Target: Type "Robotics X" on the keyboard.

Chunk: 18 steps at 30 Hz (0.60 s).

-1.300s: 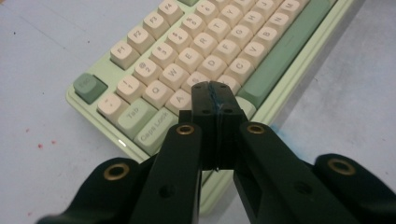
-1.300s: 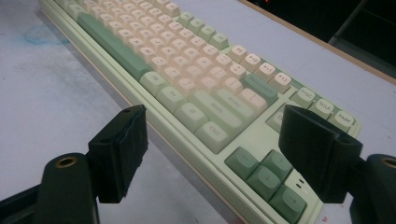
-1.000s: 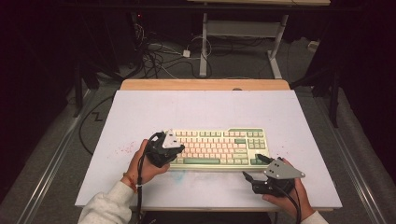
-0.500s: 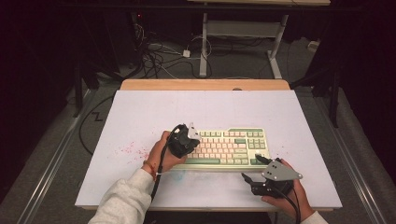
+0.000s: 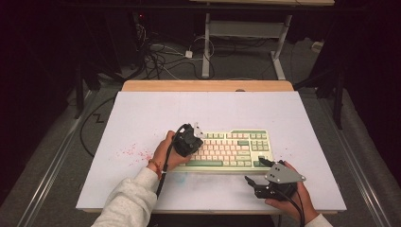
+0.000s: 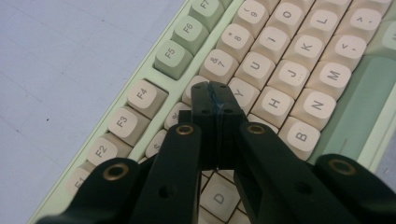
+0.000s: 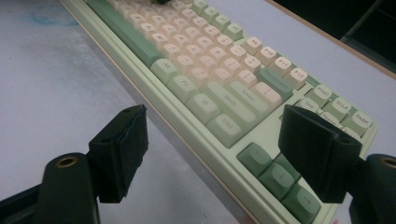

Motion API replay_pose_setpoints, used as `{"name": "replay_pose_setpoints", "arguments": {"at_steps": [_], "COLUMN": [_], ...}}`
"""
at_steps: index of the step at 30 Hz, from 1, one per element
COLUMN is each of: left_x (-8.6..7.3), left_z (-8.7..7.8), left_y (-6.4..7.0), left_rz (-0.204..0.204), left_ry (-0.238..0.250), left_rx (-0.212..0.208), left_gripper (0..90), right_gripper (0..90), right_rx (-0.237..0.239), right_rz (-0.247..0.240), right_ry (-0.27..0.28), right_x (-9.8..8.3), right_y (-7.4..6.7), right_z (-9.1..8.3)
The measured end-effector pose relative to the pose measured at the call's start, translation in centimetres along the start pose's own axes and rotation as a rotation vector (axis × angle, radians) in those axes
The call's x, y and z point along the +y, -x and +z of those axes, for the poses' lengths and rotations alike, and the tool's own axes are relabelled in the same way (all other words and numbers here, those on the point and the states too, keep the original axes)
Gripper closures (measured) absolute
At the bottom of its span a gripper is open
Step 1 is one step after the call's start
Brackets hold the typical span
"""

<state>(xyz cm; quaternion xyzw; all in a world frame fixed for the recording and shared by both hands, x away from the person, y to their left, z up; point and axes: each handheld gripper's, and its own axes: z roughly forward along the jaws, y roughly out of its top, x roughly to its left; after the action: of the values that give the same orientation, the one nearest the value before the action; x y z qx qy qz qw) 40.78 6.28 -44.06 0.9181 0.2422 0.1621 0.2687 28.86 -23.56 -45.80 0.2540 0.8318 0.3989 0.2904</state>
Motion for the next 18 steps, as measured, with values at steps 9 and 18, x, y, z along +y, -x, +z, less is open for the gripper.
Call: {"name": "replay_pose_setpoints", "arguments": {"at_steps": [9, 18], "left_x": [0.27, 0.33], "left_z": [-0.05, 0.37], "left_y": [0.64, 0.82], "left_rz": [0.028, 0.049], "left_ry": [-0.008, -0.030], "left_rx": [-0.007, 0.003], "left_gripper": [86.6, 87.4], "right_gripper": [24.3, 24.5], "right_rx": [-0.001, 0.000], "right_rz": [-0.006, -0.011], "right_ry": [-0.005, -0.012], "right_x": [0.02, 0.02], "right_y": [-0.06, -0.06], "right_z": [-0.03, 0.06]}}
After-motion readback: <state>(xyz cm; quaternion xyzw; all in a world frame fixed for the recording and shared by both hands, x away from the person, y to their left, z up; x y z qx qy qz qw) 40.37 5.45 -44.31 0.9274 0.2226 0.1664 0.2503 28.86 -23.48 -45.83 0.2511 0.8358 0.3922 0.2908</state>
